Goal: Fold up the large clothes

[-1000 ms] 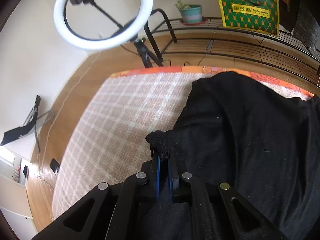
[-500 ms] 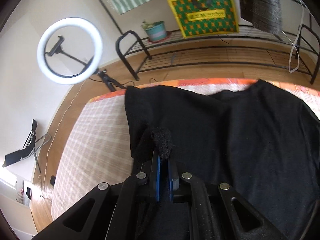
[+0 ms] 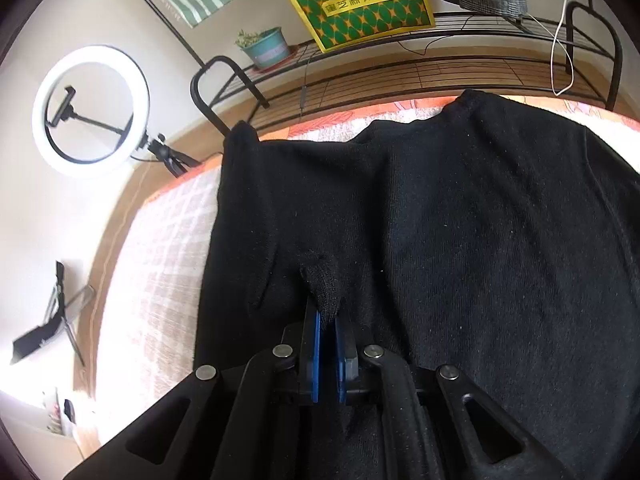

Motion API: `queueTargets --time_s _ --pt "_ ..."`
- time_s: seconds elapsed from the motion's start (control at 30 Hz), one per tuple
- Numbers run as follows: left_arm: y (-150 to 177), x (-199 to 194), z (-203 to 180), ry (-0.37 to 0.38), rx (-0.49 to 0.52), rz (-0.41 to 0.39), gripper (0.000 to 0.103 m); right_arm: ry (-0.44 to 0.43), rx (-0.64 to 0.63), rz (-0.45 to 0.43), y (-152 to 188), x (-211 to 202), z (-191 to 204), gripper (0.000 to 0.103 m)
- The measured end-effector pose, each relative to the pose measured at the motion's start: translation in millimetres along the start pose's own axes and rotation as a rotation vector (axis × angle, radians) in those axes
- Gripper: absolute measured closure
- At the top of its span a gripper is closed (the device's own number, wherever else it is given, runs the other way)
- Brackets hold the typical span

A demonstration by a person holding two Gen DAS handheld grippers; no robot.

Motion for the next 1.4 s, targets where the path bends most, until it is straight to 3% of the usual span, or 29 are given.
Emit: queueTargets --time_s 0.07,0.17,0.2,0.23,0.47,0.7,0.83,0.93,1.0,1.1,1.3,1.4 --pt "0.1 2.2 -1.8 -0.004 0.004 0.005 0.101 0.019 -0.015 0.0 1.1 0.8 -0.7 0.099" --pt "3.6 -2.2 -0.1 -0.003 -0.002 0.006 0.101 0.029 -0.045 -0.004 4.1 -5.4 1.1 0.089" --pt "5.0 -2.9 0.1 -0.003 0.003 0.006 0.101 0.028 -0.049 -0.012 4.4 -10.9 1.7 0.073" --pt "6.2 -5.4 -2.6 0.008 0.016 0.008 0.101 0.024 -0.053 -0.028 4.4 -18.6 2.3 0.065" --pt "26.7 -30.0 -20.4 0.026 0.119 0.016 0.101 -0.04 -0.051 -0.108 19.7 -108.9 2.3 0.065" --pt "48.4 -79.6 -32.3 0.02 0.23 -0.017 0.101 -0.127 -0.075 -0.145 82.1 -212.4 0.1 0.064" --pt "55.5 -97.7 4.2 -0.034 0.13 -0.029 0.092 -0.116 -0.119 -0.144 140.2 -255.2 -11.5 0.063" --pt "47.9 -97.8 37.4 -0.047 -0.01 -0.046 0.092 -0.082 -0.144 -0.137 184.4 -274.2 -27.1 0.048" --pt "42.7 -91.9 51.9 -0.033 -0.08 -0.045 0.09 -0.047 -0.148 -0.133 211.7 -282.6 -43.3 0.044" --pt "39.0 -75.8 65.5 -0.013 -0.16 -0.031 0.075 -0.007 -0.117 -0.107 244.0 -283.8 -72.6 0.04" --pt "43.2 -39.8 77.4 0.057 -0.289 0.017 0.075 0.076 0.006 -0.022 282.5 -264.6 -142.0 0.036" --pt "44.3 -27.2 80.3 0.078 -0.324 0.031 0.075 0.04 0.08 0.043 298.0 -253.0 -162.8 0.036"
Point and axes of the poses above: each gripper's, at about its wrist camera, not at the fingertips, and x roughly the way its jaws point, z to its left, y to its underside, the point moved 9 cm from there along x, roughly the way its jaws point, and after that the axes turned 13 degrees about x, right-handed, at the moved point
